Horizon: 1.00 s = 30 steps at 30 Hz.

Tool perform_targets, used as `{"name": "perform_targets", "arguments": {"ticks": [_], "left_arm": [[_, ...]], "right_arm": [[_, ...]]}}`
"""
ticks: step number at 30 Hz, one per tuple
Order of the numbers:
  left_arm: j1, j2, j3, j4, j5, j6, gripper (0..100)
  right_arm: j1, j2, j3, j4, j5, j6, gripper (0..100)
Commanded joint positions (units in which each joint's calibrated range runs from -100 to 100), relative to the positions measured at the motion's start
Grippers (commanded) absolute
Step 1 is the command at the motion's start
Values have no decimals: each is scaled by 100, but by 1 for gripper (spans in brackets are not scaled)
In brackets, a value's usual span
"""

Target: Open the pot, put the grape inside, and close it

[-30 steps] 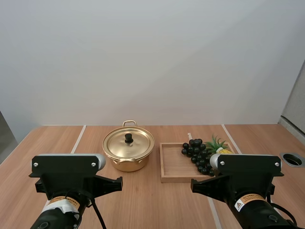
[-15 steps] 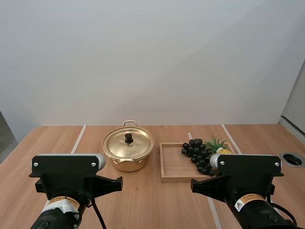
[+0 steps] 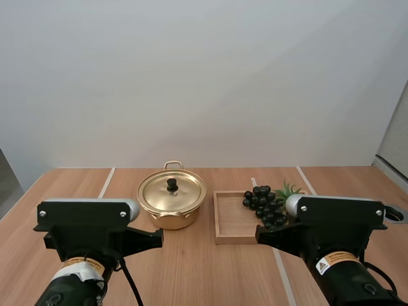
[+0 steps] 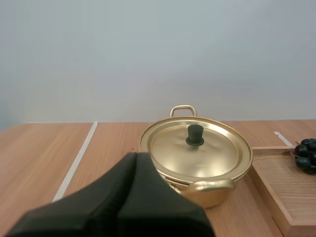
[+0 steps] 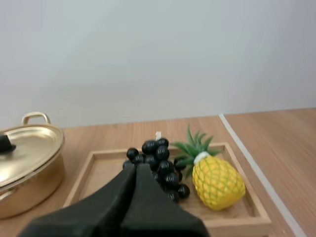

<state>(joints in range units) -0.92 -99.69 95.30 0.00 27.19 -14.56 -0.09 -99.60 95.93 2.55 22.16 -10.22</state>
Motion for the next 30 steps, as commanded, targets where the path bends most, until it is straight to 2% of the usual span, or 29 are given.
{"name": "perform_targets", "arguments": {"ticks": [1,7,15,22,30], "left_arm": [[16,-31,-588,65,-316,15,0],[16,-31,-1722,113,-316,15,0],[16,-31,-2874,408,-300,23,0],[16,-8,-3221,408,-517,23,0],[16,1666,-4547,408,-65,-303,0]], "right_arm": [[1,-40,-664,12,-114,-21,0],[1,-40,-2262,12,559,-21,0],[1,-40,-3845,-67,1226,-21,0],[1,0,-4334,-145,1241,-21,0],[1,1418,-4891,-677,1328,-21,0]]}}
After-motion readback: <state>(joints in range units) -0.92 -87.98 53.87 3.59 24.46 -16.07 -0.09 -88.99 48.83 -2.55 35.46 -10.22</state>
